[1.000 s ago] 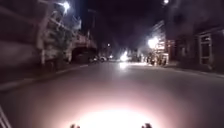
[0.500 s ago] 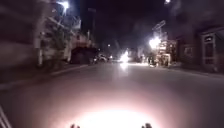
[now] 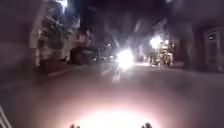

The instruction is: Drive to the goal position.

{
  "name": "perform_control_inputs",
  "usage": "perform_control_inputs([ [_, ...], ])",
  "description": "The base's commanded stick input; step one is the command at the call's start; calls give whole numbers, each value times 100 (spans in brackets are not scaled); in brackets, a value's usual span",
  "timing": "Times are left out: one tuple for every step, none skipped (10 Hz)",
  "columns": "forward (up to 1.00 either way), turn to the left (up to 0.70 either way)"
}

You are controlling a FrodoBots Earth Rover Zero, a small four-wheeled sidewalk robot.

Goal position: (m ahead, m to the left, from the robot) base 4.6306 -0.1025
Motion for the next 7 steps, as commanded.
perform_control_inputs([
  [70, 0],
  [70, 0],
  [70, 0],
  [70, 0],
  [70, 0],
  [70, 0],
  [70, 0],
])
